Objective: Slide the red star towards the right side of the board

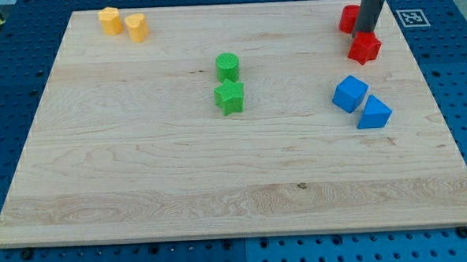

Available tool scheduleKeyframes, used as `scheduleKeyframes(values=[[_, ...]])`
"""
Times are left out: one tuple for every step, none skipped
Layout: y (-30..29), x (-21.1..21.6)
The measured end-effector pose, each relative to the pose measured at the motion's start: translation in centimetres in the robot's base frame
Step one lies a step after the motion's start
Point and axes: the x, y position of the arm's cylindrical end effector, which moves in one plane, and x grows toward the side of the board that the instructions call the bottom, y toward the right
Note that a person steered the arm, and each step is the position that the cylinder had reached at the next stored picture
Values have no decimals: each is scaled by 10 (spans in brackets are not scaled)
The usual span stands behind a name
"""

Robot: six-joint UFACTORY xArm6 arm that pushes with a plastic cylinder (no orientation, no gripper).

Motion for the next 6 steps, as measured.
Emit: scheduleKeyframes(values=[[0,9],[0,28],[-13,31],[-51,33],[-54,42],[-49,49]])
